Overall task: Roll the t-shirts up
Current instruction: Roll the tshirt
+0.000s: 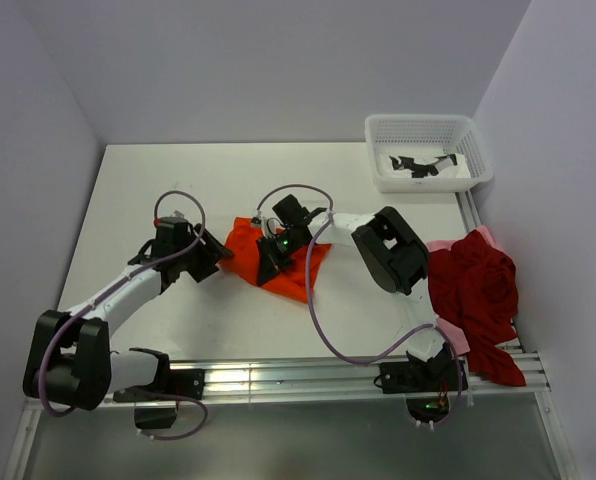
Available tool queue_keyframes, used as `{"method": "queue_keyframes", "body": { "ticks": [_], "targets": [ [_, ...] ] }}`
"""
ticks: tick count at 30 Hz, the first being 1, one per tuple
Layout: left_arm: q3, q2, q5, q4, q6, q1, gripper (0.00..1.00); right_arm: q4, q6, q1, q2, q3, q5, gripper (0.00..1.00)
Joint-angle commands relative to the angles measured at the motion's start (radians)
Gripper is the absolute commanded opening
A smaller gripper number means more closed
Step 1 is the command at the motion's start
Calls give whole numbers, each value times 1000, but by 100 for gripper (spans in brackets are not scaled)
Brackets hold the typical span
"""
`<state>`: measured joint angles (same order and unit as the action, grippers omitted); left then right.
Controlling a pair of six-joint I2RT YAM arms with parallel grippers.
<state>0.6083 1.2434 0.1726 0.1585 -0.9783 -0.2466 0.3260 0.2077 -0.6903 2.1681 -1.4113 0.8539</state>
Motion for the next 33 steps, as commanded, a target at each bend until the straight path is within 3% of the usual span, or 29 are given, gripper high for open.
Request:
{"method": "queue_keyframes", "body": {
  "ticks": [1, 3, 4, 7, 10, 13, 21, 27, 33],
  "targets": [
    [28, 16, 45, 19, 46, 39, 62, 25, -31, -5, 15, 12, -88, 0],
    [25, 39, 70, 12, 66, 53, 47, 24, -31, -6, 15, 12, -85, 0],
    [28, 66, 80, 12, 72, 61, 34, 22, -33, -6, 15, 14, -81, 0],
    [34, 123, 140, -10, 92, 107, 18, 21, -42, -8, 10, 18, -87, 0],
    [50, 168, 185, -27, 101, 127, 9, 18, -45, -9, 7, 20, -85, 0],
    [90, 220, 189, -14, 119, 136, 6, 12, -50, -11, -2, 28, -76, 4],
    [179, 295, 196, 25, 155, 175, 1, -33, -50, -12, -63, 87, -65, 40],
    [186, 303, 196, 29, 159, 175, 1, -45, -44, -12, -90, 95, -76, 47],
    [202, 329, 192, 36, 170, 175, 1, -38, -47, -11, -100, 98, -101, 47]
  ]
}}
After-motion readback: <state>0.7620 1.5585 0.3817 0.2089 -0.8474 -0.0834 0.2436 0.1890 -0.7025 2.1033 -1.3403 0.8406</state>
